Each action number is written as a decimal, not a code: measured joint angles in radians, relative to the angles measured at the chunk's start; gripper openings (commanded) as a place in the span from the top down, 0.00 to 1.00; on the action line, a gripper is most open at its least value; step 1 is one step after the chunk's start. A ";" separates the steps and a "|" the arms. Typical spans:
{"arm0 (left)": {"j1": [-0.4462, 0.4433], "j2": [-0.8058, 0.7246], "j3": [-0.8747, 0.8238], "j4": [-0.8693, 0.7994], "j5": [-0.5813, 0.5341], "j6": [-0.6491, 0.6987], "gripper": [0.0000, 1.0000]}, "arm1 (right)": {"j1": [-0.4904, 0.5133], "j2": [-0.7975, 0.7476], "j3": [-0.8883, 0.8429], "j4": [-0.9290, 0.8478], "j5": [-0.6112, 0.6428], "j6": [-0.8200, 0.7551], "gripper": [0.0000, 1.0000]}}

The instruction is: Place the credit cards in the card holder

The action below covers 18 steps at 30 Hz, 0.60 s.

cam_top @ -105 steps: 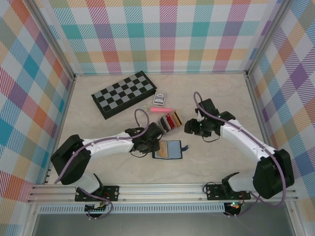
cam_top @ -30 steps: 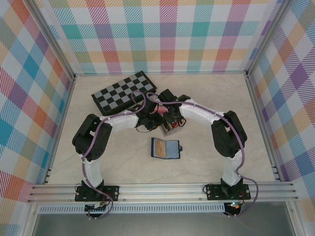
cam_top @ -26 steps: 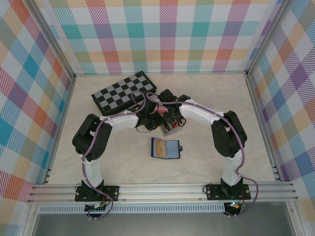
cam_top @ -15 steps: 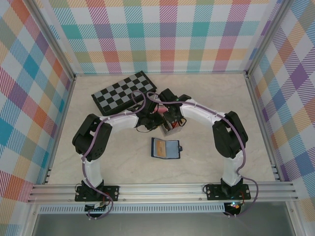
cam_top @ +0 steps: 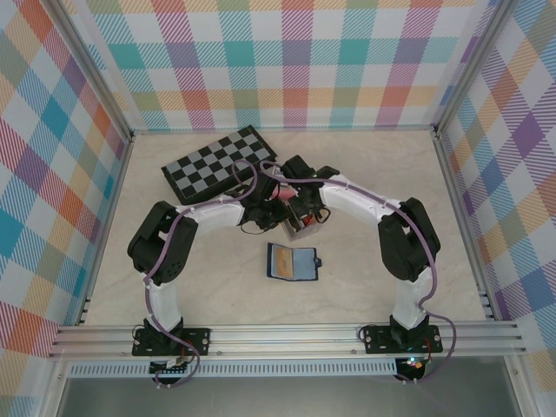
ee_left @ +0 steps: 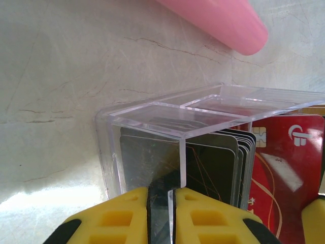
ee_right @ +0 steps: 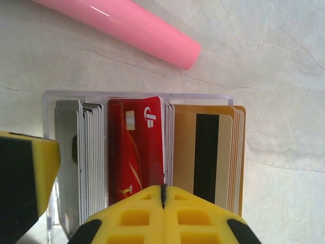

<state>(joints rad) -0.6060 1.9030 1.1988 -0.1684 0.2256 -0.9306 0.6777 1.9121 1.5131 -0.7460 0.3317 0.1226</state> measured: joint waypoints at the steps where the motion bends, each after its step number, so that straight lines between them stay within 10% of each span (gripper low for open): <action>1: 0.000 0.000 0.000 0.000 0.000 0.001 0.84 | -0.002 -0.008 0.000 -0.004 -0.011 0.002 0.99; 18: 0.000 0.000 -0.001 0.000 -0.001 0.009 0.75 | -0.091 -0.074 -0.002 -0.010 -0.272 0.123 1.00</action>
<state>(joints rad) -0.6064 1.9026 1.1976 -0.1680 0.2245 -0.9215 0.5865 1.8381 1.5116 -0.7563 0.0593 0.2455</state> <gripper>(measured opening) 0.218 0.044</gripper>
